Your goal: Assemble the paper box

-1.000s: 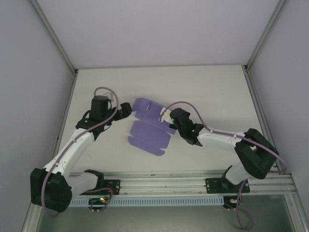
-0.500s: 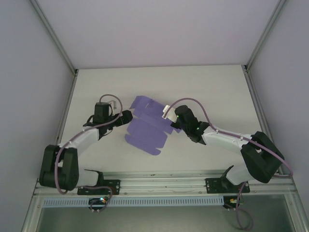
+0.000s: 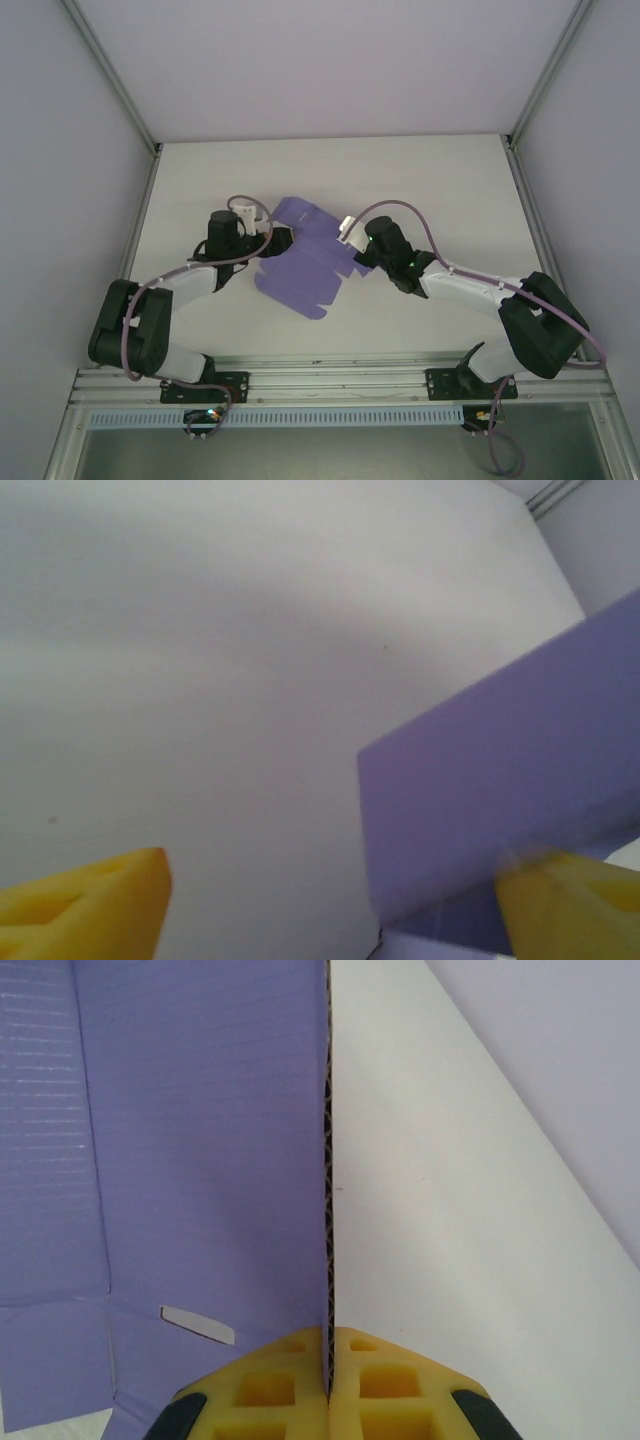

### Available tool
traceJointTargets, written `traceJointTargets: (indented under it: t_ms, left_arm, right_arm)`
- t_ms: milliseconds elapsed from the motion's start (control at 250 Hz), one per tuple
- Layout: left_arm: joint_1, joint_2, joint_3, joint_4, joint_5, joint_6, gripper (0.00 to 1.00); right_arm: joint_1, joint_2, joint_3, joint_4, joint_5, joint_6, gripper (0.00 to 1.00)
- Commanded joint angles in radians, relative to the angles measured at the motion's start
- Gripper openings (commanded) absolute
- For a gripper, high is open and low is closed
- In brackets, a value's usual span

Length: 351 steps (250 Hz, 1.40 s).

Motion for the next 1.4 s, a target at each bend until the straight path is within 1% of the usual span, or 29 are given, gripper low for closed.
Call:
traceJointTargets:
  t_ms: [0,76,120,136,196,272,403,423,443,475,607,675,723,739,835,906,922,942,954,1018,1054,1118,1134,1154,1270,1342,1398]
  left_arm:
    - [-0.009,0.043,-0.01,0.09,0.056,0.014,0.7]
    - [-0.008,0.064,-0.016,0.143,0.088,-0.002,0.64]
    - [-0.01,0.078,-0.019,0.181,0.115,-0.015,0.64]
    - [-0.01,0.083,-0.021,0.193,0.122,-0.018,0.64]
    - [-0.017,0.104,-0.019,0.222,0.15,-0.027,0.63]
    - [-0.029,0.127,-0.011,0.222,0.159,-0.026,0.6]
    - [-0.034,0.142,-0.014,0.227,0.176,-0.027,0.57]
    - [-0.035,0.142,-0.015,0.235,0.176,-0.029,0.56]
    - [-0.038,0.142,-0.018,0.242,0.202,-0.029,0.53]
    - [-0.04,0.143,-0.019,0.253,0.201,-0.033,0.48]
    - [-0.043,0.142,-0.015,0.259,0.194,-0.035,0.15]
    - [-0.042,0.135,-0.016,0.252,0.189,-0.029,0.0]
    - [-0.044,0.125,-0.018,0.239,0.189,-0.023,0.0]
    - [-0.045,0.122,-0.02,0.233,0.16,-0.019,0.0]
    - [-0.053,0.085,-0.016,0.168,0.122,0.011,0.0]
    - [-0.055,0.049,-0.01,0.097,0.084,0.036,0.27]
    - [-0.055,0.039,-0.01,0.082,0.077,0.04,0.35]
    - [-0.054,0.025,-0.01,0.062,0.063,0.045,0.49]
    - [-0.055,0.017,-0.011,0.052,0.054,0.047,0.55]
    - [-0.055,-0.04,-0.014,-0.015,0.015,0.064,0.61]
    - [-0.055,-0.078,-0.017,-0.058,-0.011,0.073,0.72]
    - [-0.055,-0.152,-0.019,-0.151,-0.071,0.091,0.84]
    - [-0.055,-0.172,-0.017,-0.177,-0.088,0.096,0.89]
    - [-0.055,-0.198,-0.016,-0.209,-0.106,0.101,0.99]
    - [-0.048,-0.319,0.011,-0.395,-0.244,0.104,1.0]
    - [-0.035,-0.36,0.036,-0.47,-0.33,0.092,1.0]
    - [-0.011,-0.368,0.051,-0.496,-0.374,0.075,1.0]
  right_arm:
    - [-0.011,-0.035,-0.02,0.024,-0.076,0.028,0.01]
    - [-0.022,-0.037,-0.023,0.021,-0.107,0.029,0.01]
    - [-0.028,-0.037,-0.028,0.029,-0.128,0.034,0.01]
    - [-0.029,-0.065,-0.032,0.032,-0.138,0.035,0.01]
    - [-0.04,-0.08,-0.045,0.051,-0.181,0.044,0.01]
    - [-0.05,-0.093,-0.057,0.071,-0.214,0.053,0.02]
    - [-0.062,-0.104,-0.061,0.079,-0.216,0.057,0.02]
    - [-0.063,-0.104,-0.062,0.08,-0.219,0.058,0.02]
    - [-0.064,-0.106,-0.062,0.081,-0.224,0.059,0.02]
    - [-0.067,-0.106,-0.063,0.083,-0.23,0.062,0.02]
    - [-0.068,-0.103,-0.061,0.081,-0.228,0.066,0.02]
    - [-0.069,-0.106,-0.062,0.078,-0.225,0.065,0.02]
    - [-0.069,-0.108,-0.059,0.072,-0.218,0.062,0.02]
    - [-0.068,-0.109,-0.059,0.069,-0.218,0.06,0.02]
    - [-0.069,-0.113,-0.048,0.046,-0.2,0.051,0.02]
    - [-0.069,-0.111,-0.036,0.023,-0.172,0.033,0.01]
    - [-0.069,-0.11,-0.032,0.015,-0.164,0.027,0.02]
    - [-0.069,-0.107,-0.026,0.007,-0.152,0.017,0.02]
    - [-0.069,-0.105,-0.024,0.003,-0.143,0.009,0.02]
    - [-0.068,-0.094,-0.008,-0.016,-0.089,-0.032,0.02]
    - [-0.067,-0.087,0.003,-0.028,-0.059,-0.059,0.01]
    - [-0.066,-0.075,0.018,-0.04,-0.006,-0.112,0.01]
    - [-0.065,-0.073,0.022,-0.039,0.006,-0.126,0.01]
    - [-0.062,-0.069,0.025,-0.038,0.021,-0.147,0.01]
    - [-0.038,-0.038,0.039,0.008,0.132,-0.286,0.01]
    - [-0.02,0.004,0.042,0.069,0.185,-0.37,0.01]
    - [-0.006,0.031,0.046,0.116,0.206,-0.434,0.01]
